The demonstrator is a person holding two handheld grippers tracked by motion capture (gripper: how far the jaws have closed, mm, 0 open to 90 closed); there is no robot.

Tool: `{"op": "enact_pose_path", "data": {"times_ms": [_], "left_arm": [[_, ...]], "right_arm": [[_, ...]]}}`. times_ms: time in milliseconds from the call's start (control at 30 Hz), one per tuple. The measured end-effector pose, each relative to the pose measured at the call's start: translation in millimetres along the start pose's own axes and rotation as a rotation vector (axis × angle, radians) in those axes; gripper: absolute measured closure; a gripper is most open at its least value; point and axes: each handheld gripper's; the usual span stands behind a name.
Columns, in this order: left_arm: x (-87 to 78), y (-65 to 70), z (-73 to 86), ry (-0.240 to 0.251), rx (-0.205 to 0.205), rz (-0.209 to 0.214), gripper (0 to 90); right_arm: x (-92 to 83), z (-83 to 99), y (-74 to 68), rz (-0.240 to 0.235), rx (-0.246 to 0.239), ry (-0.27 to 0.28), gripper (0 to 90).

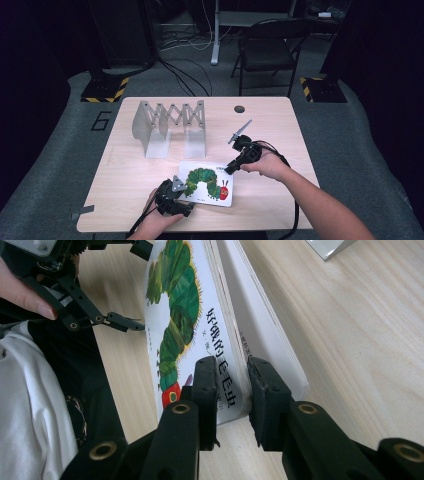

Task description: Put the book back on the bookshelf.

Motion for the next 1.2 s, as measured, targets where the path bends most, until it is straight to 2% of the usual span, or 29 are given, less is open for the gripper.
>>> {"op": "enact_pose_path", "data": {"times_ms": [33, 133, 200, 233, 300, 400, 467, 600, 633, 667, 767, 833, 933, 1067, 1133, 1167, 1200], "left_arm": [[-0.3, -0.1, 0.2, -0.002, 0.004, 0.000, 19.2], [-1.0, 0.0, 0.4, -0.008, 0.006, -0.003, 19.9], [-1.9, -0.6, 0.8, -0.004, 0.009, -0.002, 21.7], [-4.8, -2.4, 1.2, 0.007, -0.002, 0.002, 23.6], [-6.8, -4.4, 1.5, 0.011, -0.013, 0.016, 25.2], [-8.7, -6.5, 1.8, 0.015, -0.009, 0.006, 25.8], [-9.4, -7.2, 2.2, 0.014, -0.021, 0.013, 25.8], [-10.6, -10.1, 1.9, 0.016, -0.018, 0.012, 26.0], [-11.0, -11.0, 1.6, 0.014, -0.016, 0.009, 26.0], [-12.1, -12.7, 0.6, 0.012, -0.017, 0.018, 26.0], [-12.7, -14.3, -0.5, 0.022, -0.018, 0.004, 26.1], [-14.0, -16.1, -2.0, 0.020, -0.024, 0.010, 27.2], [-15.5, -18.2, -5.9, 0.029, -0.022, 0.020, 28.4], [-17.5, -20.5, -10.4, 0.028, -0.011, 0.027, 30.6], [-17.8, -21.7, -11.8, 0.032, -0.014, 0.038, 32.8], [-19.0, -23.8, -14.7, 0.040, -0.032, 0.066, 33.8], [-19.0, -23.8, -14.7, 0.040, -0.032, 0.066, 36.1]], "right_arm": [[-0.3, 0.1, 0.8, 0.004, -0.021, 0.004, 75.4], [-1.0, 0.7, -1.4, -0.007, -0.013, 0.003, 75.9], [-1.2, 0.7, -0.9, -0.001, -0.036, 0.000, 76.3], [-0.9, 1.2, -1.9, 0.000, -0.033, -0.019, 77.2], [0.1, 2.1, -2.5, 0.004, -0.036, -0.023, 77.6], [-1.0, 2.2, -2.0, 0.003, -0.045, -0.018, 77.7], [-0.7, 2.5, -2.6, 0.009, -0.046, -0.011, 77.9], [-0.9, 3.0, -2.9, 0.010, -0.066, -0.017, 78.2], [-0.9, 2.7, -2.2, 0.019, -0.088, -0.016, 78.2], [-1.1, 3.2, -3.7, 0.014, -0.079, -0.024, 78.2], [-0.9, 3.2, -4.0, 0.017, -0.081, -0.020, 78.2], [-1.0, 2.9, -3.5, 0.032, -0.114, -0.021, 78.2], [-1.1, 2.9, -4.2, 0.041, -0.125, -0.024, 78.1], [-0.8, 3.5, -5.8, 0.041, -0.118, -0.023, 78.1], [-0.6, 3.6, -6.3, 0.047, -0.115, -0.017, 78.0], [-1.2, 3.5, -6.4, 0.042, -0.118, -0.023, 78.1], [-1.1, 3.3, -6.2, 0.045, -0.127, -0.014, 78.1]]}}
Point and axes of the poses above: each handheld gripper's, and its own axes: x roughly forward along the jaws, z roughly out of its underside, y roughly to its right, and after that the axes turned 9 degrees about -y, right-handed
